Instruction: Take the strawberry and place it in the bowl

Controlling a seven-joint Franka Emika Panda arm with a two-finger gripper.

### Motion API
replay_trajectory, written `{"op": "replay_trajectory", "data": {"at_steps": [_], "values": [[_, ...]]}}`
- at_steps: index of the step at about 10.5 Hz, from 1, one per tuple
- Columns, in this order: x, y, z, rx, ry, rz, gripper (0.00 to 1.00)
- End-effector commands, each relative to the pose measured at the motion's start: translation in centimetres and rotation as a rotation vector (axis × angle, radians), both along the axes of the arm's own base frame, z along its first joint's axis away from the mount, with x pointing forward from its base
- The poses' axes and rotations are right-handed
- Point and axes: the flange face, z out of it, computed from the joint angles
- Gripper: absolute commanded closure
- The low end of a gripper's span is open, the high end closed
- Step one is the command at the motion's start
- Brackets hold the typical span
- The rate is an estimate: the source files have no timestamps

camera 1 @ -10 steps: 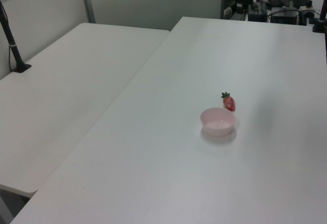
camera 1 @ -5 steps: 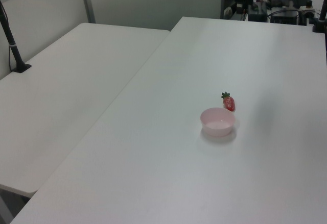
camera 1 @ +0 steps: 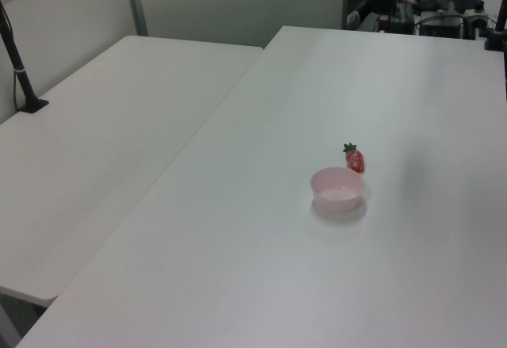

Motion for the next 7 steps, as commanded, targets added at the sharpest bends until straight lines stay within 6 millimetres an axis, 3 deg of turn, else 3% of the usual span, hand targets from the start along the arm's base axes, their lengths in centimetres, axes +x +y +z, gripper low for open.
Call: {"op": "replay_trajectory", "data": {"at_steps": [1, 2, 4, 7], "values": [[-0.1, -0.4, -5.6, -0.032, 0.065, -0.342, 0.0], [0.4, 0.2, -9.0, -0.065, 0.095, -0.396, 0.0], [1.8, 2.9, -15.1, -0.173, 0.186, -0.289, 0.0], [3.0, 3.6, -19.1, -0.18, 0.202, -0.298, 0.0]]}}
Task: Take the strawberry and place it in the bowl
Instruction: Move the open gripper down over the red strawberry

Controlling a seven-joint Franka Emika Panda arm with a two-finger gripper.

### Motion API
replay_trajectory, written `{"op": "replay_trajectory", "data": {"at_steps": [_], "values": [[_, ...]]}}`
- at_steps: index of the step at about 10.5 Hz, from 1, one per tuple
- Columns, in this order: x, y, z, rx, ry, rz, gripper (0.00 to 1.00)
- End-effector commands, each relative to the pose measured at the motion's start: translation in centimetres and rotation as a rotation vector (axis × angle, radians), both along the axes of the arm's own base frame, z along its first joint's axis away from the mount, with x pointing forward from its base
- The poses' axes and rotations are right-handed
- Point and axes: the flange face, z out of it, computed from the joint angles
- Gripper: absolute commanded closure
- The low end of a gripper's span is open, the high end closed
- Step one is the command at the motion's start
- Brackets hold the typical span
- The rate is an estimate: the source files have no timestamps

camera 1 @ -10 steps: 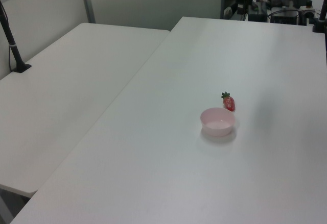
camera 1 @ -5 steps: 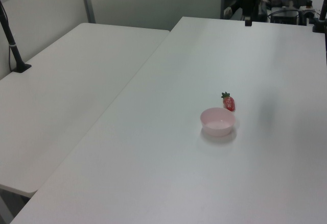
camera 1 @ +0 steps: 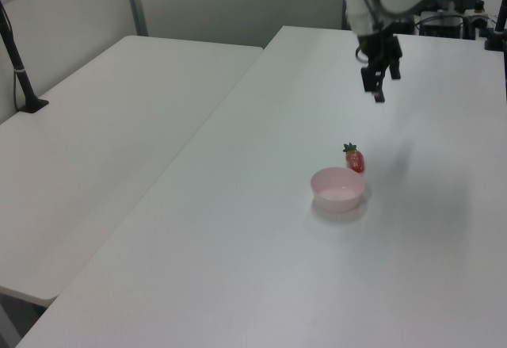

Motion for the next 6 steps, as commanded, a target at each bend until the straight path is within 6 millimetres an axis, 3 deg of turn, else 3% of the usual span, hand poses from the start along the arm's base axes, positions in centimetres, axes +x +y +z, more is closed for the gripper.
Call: {"op": "replay_trajectory", "data": {"at_steps": [1, 6], "values": [[0.9, 0.8, -3.4, -0.008, -0.041, -0.067, 0.0], [1.0, 4.2, -9.3, 0.077, -0.265, -0.405, 0.0]]}}
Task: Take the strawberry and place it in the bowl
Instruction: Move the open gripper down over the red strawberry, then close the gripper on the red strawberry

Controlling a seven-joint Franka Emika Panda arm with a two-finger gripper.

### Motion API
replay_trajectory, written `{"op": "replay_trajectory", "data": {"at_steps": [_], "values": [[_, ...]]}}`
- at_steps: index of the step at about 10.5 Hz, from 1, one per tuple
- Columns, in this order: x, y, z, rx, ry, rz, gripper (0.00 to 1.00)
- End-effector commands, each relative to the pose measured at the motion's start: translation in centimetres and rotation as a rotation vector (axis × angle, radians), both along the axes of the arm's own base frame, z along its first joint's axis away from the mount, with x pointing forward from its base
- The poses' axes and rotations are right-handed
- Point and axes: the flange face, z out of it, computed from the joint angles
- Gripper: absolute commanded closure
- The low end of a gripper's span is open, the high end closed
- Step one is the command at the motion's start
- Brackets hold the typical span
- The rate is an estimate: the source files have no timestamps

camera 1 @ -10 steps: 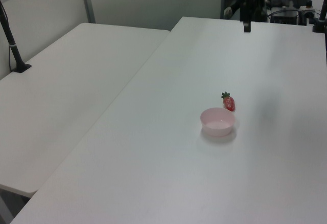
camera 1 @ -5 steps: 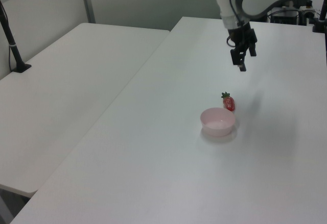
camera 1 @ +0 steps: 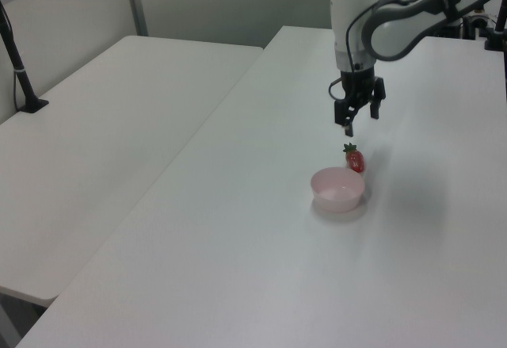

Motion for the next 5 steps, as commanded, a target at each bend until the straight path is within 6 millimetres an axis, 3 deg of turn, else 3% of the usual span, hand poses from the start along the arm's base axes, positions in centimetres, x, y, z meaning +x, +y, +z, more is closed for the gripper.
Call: {"op": "replay_trajectory", "data": {"at_steps": [1, 5], "values": [[-1.4, 2.7, -3.1, 0.063, -0.07, -0.123, 0.0], [-1.8, 5.2, -5.4, 0.118, -0.04, -0.13, 0.04]]}}
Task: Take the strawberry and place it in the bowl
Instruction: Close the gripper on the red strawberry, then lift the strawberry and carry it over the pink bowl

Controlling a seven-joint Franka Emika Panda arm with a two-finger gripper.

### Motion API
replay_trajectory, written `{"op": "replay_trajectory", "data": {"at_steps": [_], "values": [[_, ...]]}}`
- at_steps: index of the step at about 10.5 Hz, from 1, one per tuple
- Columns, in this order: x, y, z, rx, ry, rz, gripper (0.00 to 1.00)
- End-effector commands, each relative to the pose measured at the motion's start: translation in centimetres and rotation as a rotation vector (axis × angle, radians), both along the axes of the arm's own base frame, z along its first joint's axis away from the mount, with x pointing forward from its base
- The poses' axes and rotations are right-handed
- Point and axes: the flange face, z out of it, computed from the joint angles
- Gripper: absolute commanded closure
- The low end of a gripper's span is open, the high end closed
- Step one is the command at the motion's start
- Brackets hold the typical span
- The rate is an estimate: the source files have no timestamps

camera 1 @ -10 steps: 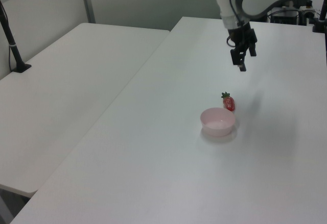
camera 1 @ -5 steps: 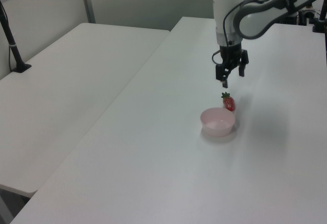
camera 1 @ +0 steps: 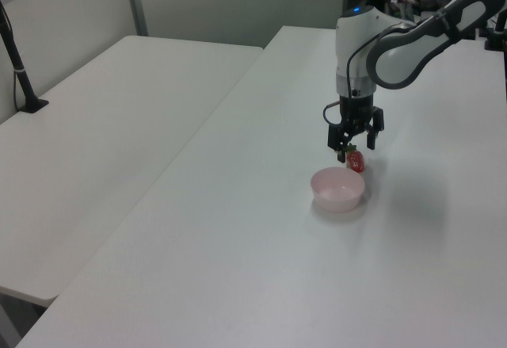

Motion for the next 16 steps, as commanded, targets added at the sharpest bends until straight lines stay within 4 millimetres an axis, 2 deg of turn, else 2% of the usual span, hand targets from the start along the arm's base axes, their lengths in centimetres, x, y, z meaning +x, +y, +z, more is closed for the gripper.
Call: {"op": "replay_trajectory", "data": {"at_steps": [1, 2, 4, 6, 9, 10, 11, 12, 14, 15, 16], "values": [[-0.3, 1.2, -0.9, 0.022, 0.0, -0.019, 0.27], [-0.1, 1.2, -0.8, 0.024, -0.011, -0.019, 0.53], [0.0, 1.4, -0.6, 0.025, -0.018, -0.014, 0.69], [0.0, 1.4, 0.0, 0.024, -0.027, -0.003, 0.71], [0.0, 3.2, 4.7, 0.026, -0.081, 0.034, 0.71], [-0.2, 4.1, 6.7, 0.025, -0.086, 0.052, 0.71], [-0.5, 5.9, 8.2, 0.029, -0.082, 0.084, 0.71], [-0.8, 7.4, 9.1, 0.031, -0.079, 0.112, 0.71], [-1.3, 10.5, 9.0, 0.044, -0.081, 0.159, 0.67], [-1.6, 11.8, 8.2, 0.049, -0.071, 0.18, 0.47], [-1.2, 12.5, 8.0, 0.056, -0.07, 0.174, 0.21]]}}
